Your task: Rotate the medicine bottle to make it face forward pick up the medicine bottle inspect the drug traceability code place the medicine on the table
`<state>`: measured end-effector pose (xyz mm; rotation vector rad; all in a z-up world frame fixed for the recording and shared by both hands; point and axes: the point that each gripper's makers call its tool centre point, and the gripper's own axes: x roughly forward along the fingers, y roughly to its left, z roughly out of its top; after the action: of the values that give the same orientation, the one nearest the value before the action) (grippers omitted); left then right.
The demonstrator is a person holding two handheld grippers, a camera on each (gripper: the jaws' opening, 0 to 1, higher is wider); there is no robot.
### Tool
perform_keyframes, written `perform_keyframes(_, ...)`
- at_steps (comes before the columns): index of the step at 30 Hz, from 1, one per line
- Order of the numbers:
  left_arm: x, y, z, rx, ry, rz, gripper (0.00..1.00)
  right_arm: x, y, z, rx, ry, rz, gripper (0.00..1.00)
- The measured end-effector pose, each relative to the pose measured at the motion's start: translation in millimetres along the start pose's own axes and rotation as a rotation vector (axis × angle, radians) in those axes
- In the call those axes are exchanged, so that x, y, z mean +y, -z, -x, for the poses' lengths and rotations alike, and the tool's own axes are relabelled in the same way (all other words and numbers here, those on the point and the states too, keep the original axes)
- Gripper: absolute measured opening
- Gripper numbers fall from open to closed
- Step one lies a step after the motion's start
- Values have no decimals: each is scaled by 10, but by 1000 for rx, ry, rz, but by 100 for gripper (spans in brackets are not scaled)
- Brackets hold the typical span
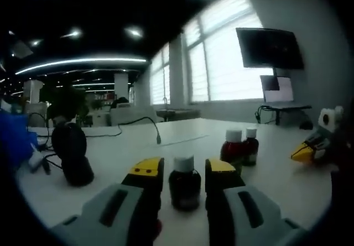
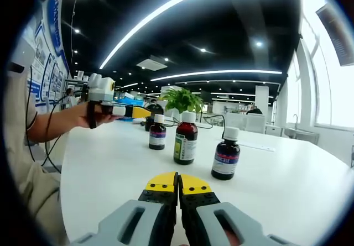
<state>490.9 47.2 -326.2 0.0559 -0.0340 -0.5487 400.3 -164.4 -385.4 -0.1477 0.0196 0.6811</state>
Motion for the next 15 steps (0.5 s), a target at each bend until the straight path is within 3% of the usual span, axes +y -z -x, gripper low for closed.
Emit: perform_keyframes(15,-38,147,457,20,-57,21,13,-2,9,0,2,2,5,0)
